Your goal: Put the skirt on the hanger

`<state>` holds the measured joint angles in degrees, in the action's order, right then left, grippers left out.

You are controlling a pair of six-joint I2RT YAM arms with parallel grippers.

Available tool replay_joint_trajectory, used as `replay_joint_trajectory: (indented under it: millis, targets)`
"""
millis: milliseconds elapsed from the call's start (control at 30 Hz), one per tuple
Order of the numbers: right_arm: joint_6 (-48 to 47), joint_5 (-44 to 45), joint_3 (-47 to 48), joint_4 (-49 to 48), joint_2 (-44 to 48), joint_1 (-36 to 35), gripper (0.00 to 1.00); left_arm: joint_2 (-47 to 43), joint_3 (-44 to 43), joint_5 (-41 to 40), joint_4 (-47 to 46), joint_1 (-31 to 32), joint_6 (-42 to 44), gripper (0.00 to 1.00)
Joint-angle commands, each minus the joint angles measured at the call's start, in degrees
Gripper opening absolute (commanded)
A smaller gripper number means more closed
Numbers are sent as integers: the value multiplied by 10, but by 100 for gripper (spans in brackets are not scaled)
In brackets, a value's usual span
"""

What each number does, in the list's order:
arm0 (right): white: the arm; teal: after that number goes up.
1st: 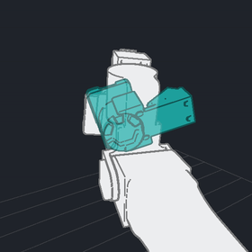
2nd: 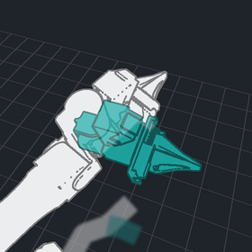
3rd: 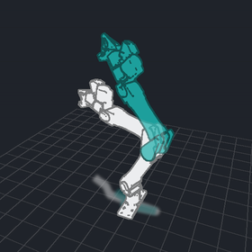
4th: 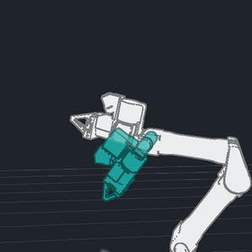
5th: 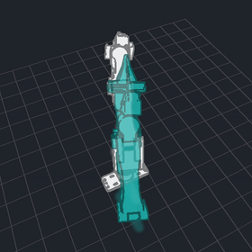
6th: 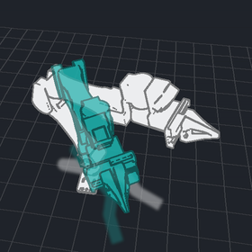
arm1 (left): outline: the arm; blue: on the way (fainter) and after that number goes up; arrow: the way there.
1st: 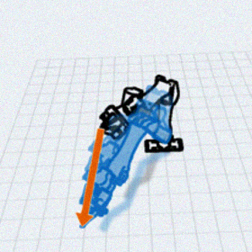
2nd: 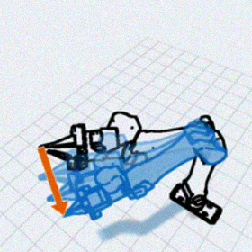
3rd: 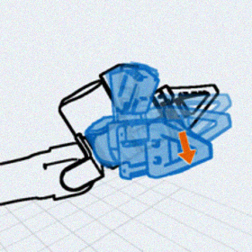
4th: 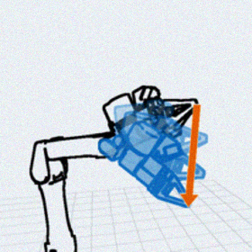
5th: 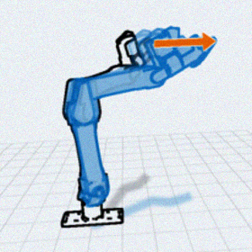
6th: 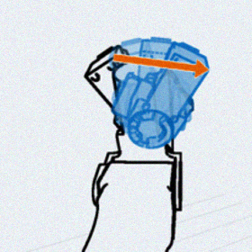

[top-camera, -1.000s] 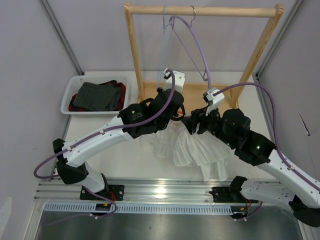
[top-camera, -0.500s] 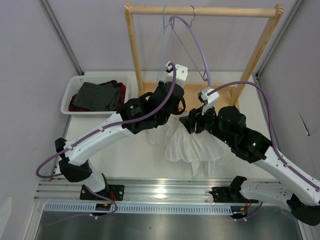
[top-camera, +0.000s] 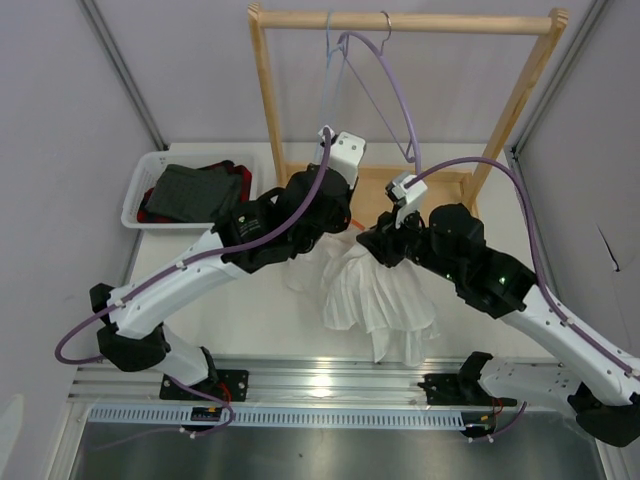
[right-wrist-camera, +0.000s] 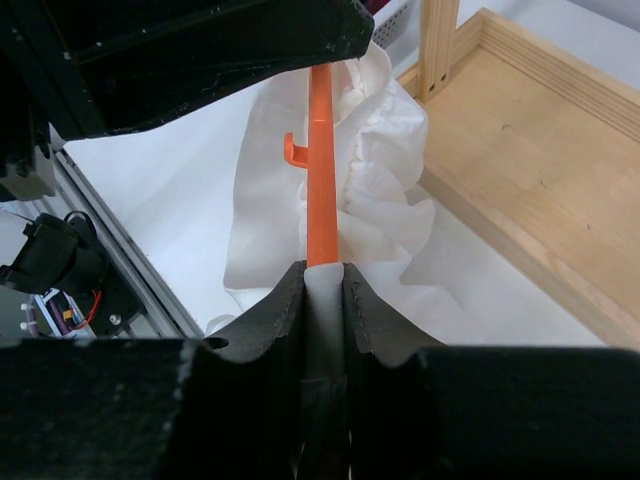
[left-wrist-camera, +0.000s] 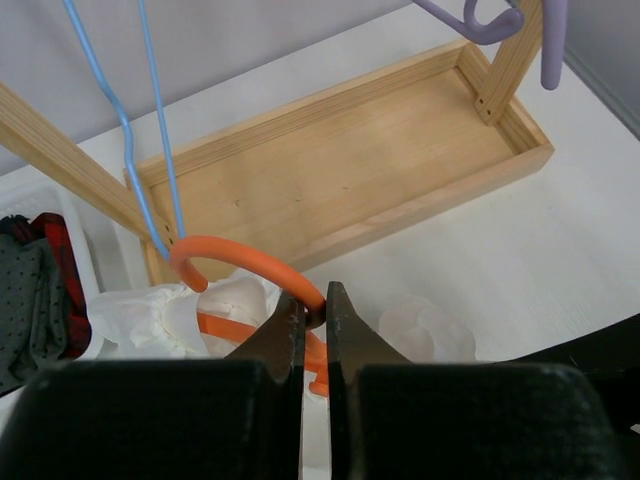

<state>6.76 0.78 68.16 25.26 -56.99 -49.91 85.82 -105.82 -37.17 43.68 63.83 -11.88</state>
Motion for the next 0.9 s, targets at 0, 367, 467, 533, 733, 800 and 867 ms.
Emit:
replay_joint_trajectory:
  millis: [0, 367, 467, 533, 733, 800, 867]
  targets:
    - [18, 12, 16, 53, 17, 3, 0, -50, -4, 32, -93, 5, -12, 2]
    - [63, 66, 43, 157, 61, -5, 0, -65, 25, 74, -148, 5, 12, 45]
    - [72, 93, 58, 190, 67, -5, 0, -65, 24, 84, -157, 5, 18, 55]
    - [77, 116, 72, 216, 67, -5, 0, -65, 24, 90, -163, 5, 21, 60]
    - [110, 218, 108, 279, 64, 3, 0, -79, 31, 84, -174, 5, 23, 61]
    - [119, 228, 124, 305, 52, 17, 0, -88, 33, 83, -175, 5, 23, 61]
    - [121, 231, 134, 317, 45, 31, 0, -96, 35, 78, -174, 5, 24, 61]
